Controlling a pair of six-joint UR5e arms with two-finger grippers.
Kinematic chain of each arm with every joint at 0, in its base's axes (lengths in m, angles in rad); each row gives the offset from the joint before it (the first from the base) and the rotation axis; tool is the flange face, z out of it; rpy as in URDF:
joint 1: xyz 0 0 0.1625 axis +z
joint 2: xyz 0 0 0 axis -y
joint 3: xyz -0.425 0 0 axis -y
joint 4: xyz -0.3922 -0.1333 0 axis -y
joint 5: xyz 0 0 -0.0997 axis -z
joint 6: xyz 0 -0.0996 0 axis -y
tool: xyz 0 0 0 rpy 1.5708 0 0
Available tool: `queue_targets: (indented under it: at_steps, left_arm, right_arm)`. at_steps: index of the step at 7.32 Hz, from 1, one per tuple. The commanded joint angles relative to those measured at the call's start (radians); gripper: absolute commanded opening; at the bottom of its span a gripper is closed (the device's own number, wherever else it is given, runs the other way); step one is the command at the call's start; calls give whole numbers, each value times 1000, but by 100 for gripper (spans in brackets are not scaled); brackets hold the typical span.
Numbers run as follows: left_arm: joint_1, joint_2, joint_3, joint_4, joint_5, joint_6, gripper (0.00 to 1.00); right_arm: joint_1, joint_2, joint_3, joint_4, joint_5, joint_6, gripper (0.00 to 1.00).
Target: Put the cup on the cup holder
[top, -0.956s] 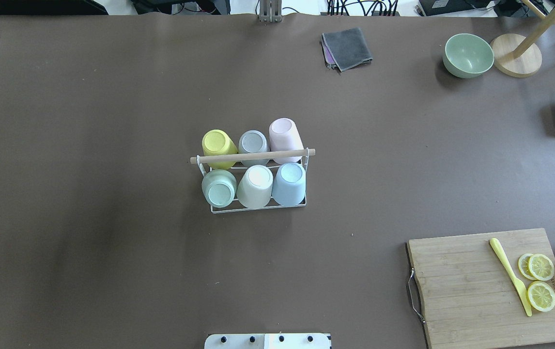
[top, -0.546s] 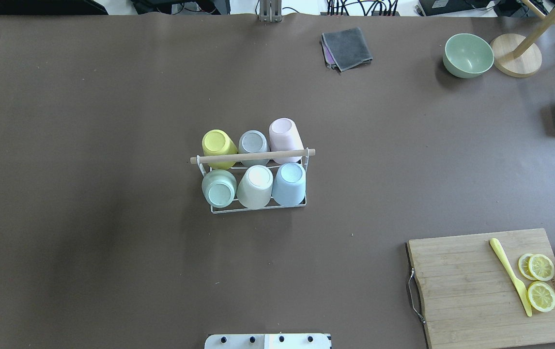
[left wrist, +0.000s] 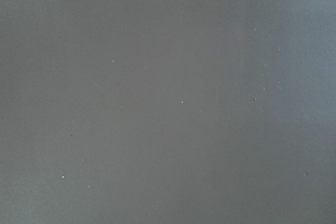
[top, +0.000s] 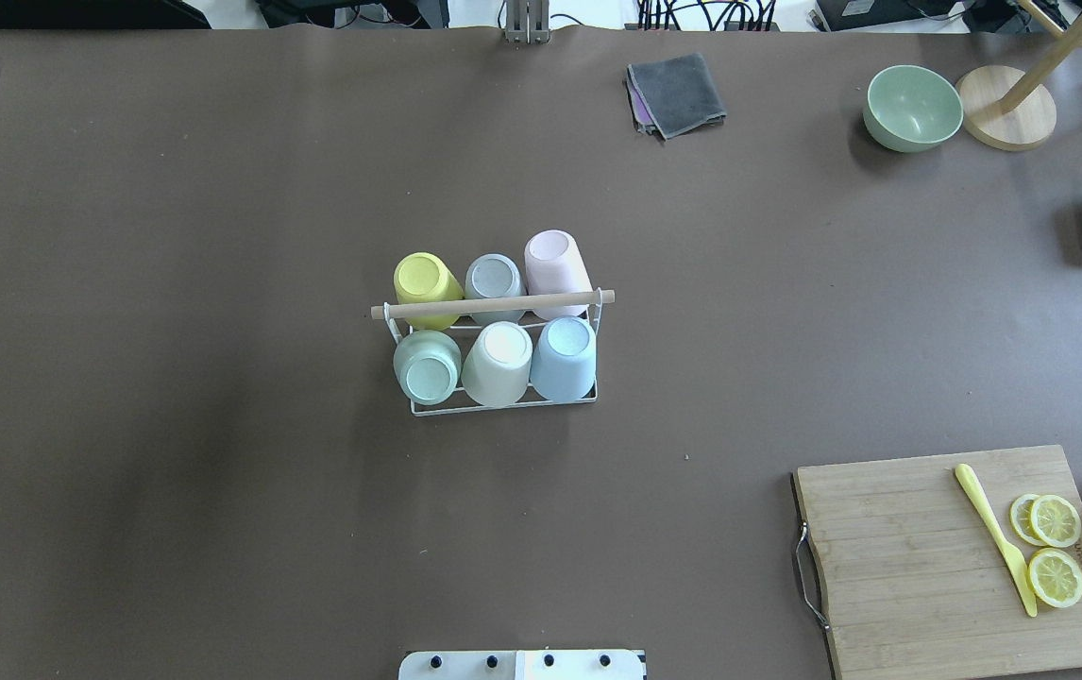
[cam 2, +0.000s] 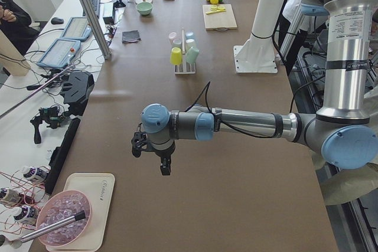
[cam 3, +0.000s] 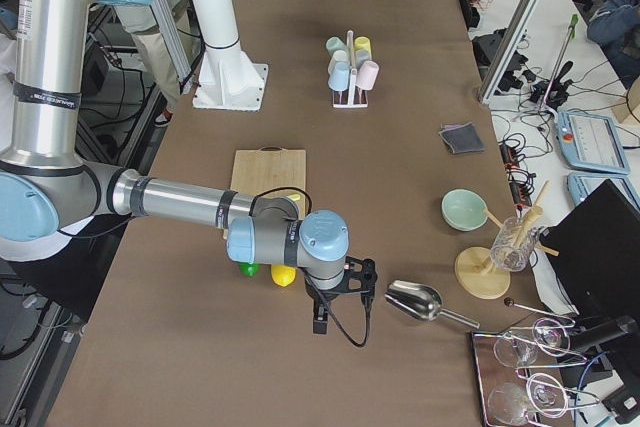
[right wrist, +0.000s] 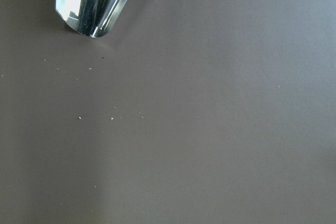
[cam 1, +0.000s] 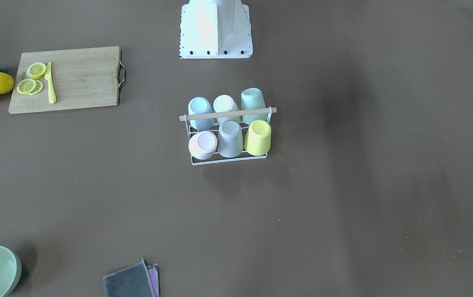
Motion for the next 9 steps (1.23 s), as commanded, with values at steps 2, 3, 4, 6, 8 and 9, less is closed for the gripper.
queue_targets:
  at_steps: [2,3,4,6,8,9]
  left_arm:
    - [-1,26,-3,8,33,-1,98]
    - [0,29,2,8,35,1,98]
    - [-1,32,-1,8,35,1,98]
    - [-3,34,-1,6,33,1,98]
    - [-7,34,-6,6,30,1,98]
    - [-7,34,-7,6,30,1,98]
  right_arm:
    - [0,16,1,-26,-1,-2,100]
    - [-1,17,1,-26,-4,-3,100]
    - [-1,17,1,-26,-4,-2,100]
    - [-1,16,-1,-26,-4,-3,100]
    - [0,16,-2,-23,-3,-3,100]
    - [-1,16,-2,-21,-3,-5,100]
